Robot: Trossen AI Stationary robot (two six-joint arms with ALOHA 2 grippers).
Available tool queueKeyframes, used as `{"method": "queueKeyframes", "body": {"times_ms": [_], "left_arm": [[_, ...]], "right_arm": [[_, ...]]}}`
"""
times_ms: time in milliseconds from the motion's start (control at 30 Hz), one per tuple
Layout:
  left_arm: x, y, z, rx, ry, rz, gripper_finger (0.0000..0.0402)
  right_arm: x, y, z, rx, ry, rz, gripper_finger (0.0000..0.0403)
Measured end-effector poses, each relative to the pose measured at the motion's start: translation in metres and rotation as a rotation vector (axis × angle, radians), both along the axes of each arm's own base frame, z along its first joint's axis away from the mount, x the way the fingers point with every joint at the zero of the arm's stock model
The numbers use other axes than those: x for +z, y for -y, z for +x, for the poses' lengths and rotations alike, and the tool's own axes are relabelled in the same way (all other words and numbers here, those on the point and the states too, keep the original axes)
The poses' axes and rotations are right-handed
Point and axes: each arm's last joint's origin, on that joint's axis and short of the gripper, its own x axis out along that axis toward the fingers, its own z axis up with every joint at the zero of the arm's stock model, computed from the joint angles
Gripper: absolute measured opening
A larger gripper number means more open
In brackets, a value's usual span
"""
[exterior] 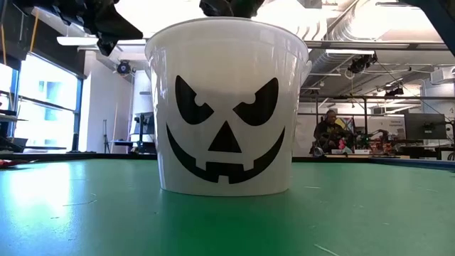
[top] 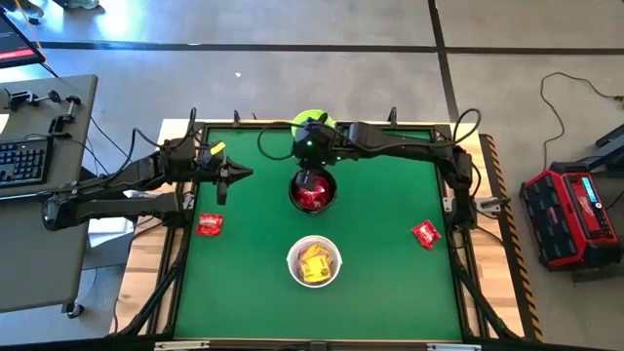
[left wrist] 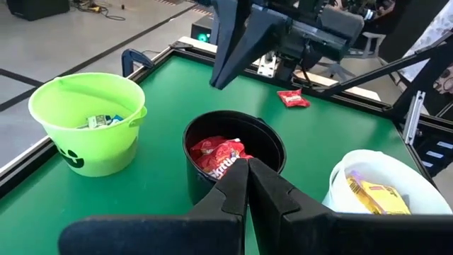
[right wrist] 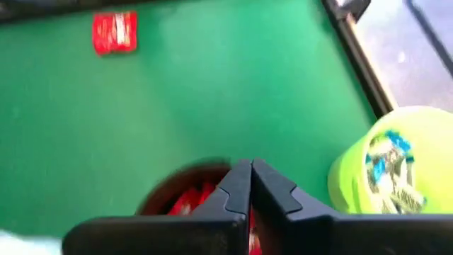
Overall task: Sort candy by brand, put in halloween buckets
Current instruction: Put the red chocolate into the black bucket
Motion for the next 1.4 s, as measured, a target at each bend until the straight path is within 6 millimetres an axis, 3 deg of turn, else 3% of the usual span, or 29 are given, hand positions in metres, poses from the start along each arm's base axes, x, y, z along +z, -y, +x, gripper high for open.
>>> {"method": "queueKeyframes", "body": {"times_ms": [233, 367, 633, 933, 1100, 1400], "left_arm": [[0.000, 0.000, 0.000, 0.000, 0.000, 0.000, 0.0003], [0.000, 0.000, 0.000, -0.001, -0.002, -0.001, 0.0003], [-0.001, 0.001, 0.000, -0.020, -0.006, -0.009, 0.0003], [-0.007, 0.001, 0.000, -0.022, -0.075, -0.035, 0.0003], [-0.013, 0.001, 0.002, -0.033, -0.131, -0.078, 0.0003], [-0.010, 0.007, 0.010, -0.119, -0.403, -0.110, 0.0003]], "right_arm": [[-0.034, -0.004, 0.008, -0.031, 0.020, 0.047, 0.0000], [-0.034, -0.012, -0.001, -0.051, 0.059, 0.057, 0.0000], [-0.038, -0.018, -0.051, -0.149, 0.186, 0.087, 0.0000], [-0.038, -0.039, -0.118, -0.250, 0.242, 0.093, 0.0000], [-0.045, -0.045, -0.136, -0.298, 0.242, 0.094, 0.0000], [-0.061, -0.045, -0.143, -0.329, 0.208, 0.094, 0.0000]]}}
